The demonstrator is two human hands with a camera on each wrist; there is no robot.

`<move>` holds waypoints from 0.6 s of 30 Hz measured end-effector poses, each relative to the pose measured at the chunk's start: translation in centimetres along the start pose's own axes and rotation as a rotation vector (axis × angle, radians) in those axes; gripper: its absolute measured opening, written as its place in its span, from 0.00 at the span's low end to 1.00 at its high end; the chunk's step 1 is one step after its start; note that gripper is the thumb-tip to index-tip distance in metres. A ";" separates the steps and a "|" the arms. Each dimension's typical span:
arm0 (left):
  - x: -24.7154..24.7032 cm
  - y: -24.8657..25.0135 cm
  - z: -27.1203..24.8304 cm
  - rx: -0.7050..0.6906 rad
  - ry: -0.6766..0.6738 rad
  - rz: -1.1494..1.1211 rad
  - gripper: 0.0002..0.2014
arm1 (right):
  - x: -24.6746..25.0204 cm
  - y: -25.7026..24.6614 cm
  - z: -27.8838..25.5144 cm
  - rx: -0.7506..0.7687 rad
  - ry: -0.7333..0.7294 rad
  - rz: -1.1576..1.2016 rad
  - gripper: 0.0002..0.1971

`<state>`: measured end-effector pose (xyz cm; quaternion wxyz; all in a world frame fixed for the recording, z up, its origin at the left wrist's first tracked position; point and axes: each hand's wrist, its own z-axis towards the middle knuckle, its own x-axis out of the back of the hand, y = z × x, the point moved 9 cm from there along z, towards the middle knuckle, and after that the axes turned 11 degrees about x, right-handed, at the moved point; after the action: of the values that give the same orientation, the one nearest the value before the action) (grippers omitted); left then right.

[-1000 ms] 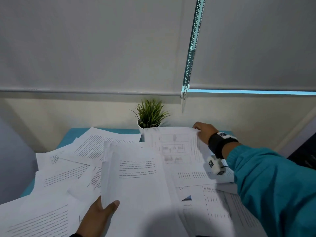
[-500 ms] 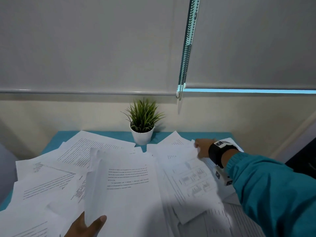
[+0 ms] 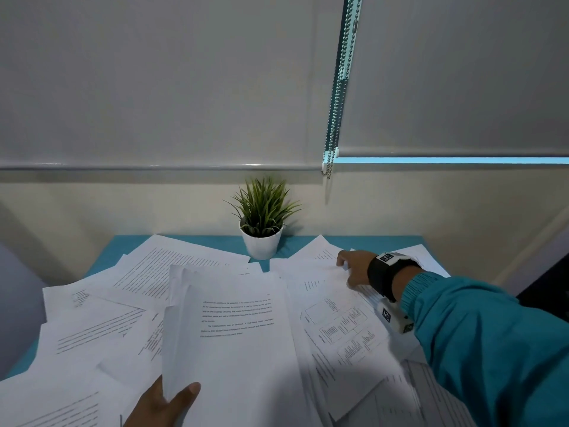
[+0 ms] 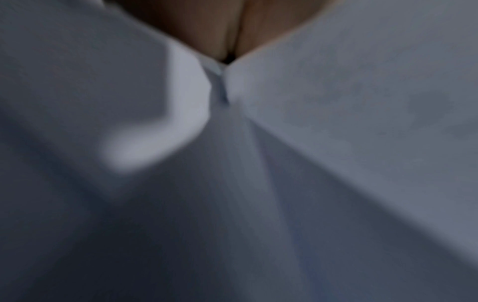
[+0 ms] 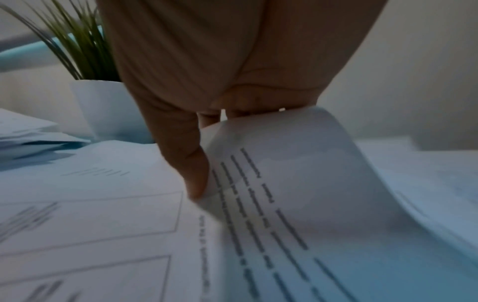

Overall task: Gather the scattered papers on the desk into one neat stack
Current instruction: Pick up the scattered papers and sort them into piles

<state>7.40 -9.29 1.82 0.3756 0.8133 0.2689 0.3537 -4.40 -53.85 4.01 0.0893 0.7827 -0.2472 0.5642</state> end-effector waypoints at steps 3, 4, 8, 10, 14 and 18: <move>0.0 0.4 -0.7 -0.007 -0.006 0.000 0.44 | 1.3 -0.6 -1.0 0.026 0.056 -0.123 0.15; 0.0 0.4 -0.8 -0.018 -0.015 -0.008 0.45 | 1.9 -0.8 -1.4 0.035 0.076 -0.168 0.11; -0.1 -0.4 -0.3 -0.048 -0.034 -0.009 0.43 | 4.6 -1.4 -3.1 0.067 0.169 -0.175 0.03; 0.1 -0.8 0.1 -0.076 -0.036 -0.032 0.41 | 6.2 -1.6 -4.2 0.075 0.246 -0.133 0.02; 0.2 -1.4 0.4 -0.068 -0.078 -0.078 0.40 | 8.9 -1.8 -6.3 0.089 0.355 -0.100 0.10; 0.2 -1.6 0.8 -0.090 -0.083 -0.076 0.40 | 10.9 -2.6 -8.2 0.127 0.471 -0.065 0.13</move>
<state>7.82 -8.58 0.27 0.4358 0.7989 0.2674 0.3169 -7.34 -51.29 17.32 0.1130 0.6411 -0.1582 0.7424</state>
